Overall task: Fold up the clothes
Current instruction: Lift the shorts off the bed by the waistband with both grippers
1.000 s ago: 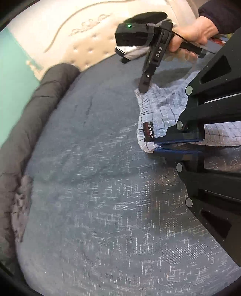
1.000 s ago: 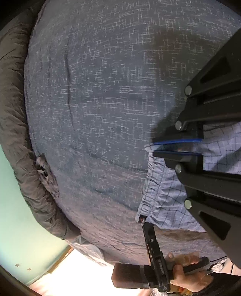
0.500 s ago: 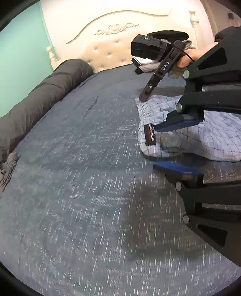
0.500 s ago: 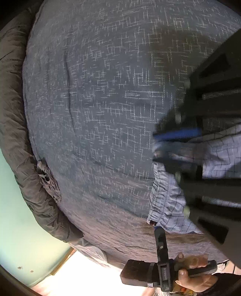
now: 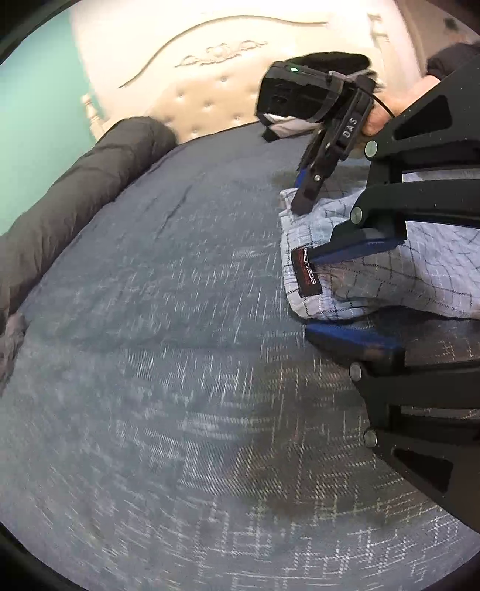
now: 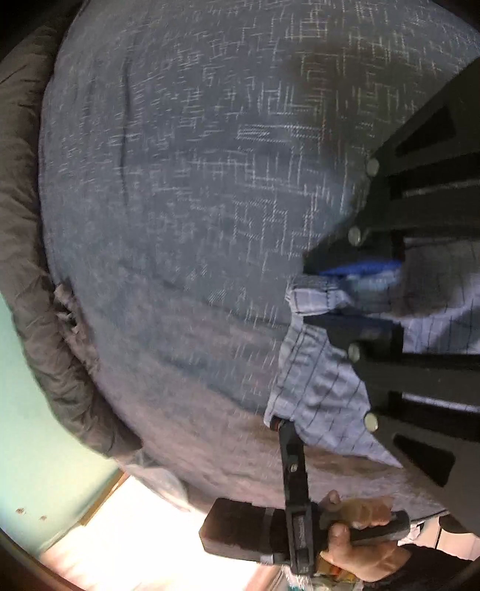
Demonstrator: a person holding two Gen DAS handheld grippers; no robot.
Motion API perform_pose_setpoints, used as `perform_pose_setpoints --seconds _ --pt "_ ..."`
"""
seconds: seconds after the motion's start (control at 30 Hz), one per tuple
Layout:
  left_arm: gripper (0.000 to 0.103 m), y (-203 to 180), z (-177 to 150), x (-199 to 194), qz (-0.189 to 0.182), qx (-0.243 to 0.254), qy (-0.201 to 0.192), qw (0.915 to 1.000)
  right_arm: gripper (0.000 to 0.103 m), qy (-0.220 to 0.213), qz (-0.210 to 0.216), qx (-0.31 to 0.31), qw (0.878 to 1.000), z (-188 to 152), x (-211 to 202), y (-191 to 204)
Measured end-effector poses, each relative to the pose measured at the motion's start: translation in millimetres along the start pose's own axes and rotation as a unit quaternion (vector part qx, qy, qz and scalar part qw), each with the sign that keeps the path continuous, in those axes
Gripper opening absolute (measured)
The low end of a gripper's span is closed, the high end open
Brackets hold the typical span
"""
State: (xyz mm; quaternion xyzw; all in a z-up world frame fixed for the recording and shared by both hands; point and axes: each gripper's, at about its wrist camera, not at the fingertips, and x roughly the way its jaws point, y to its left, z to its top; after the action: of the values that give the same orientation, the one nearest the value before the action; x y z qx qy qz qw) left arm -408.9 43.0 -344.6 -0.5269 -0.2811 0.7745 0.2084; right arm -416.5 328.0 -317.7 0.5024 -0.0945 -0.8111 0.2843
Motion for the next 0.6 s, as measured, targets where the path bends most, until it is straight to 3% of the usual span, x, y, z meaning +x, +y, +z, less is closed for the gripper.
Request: perform_pose_setpoints --seconds 0.07,0.33,0.6 --pt "0.013 -6 -1 -7 -0.006 0.009 -0.007 0.9999 0.014 -0.02 0.01 -0.01 1.0 1 -13 6" --pt "0.012 -58 -10 -76 -0.038 0.063 -0.048 0.9961 0.014 -0.119 0.055 -0.07 0.989 6 -109 47" --pt "0.012 -134 -37 -177 -0.044 0.147 -0.101 0.983 0.014 -0.182 0.073 -0.121 0.973 1 -217 95"
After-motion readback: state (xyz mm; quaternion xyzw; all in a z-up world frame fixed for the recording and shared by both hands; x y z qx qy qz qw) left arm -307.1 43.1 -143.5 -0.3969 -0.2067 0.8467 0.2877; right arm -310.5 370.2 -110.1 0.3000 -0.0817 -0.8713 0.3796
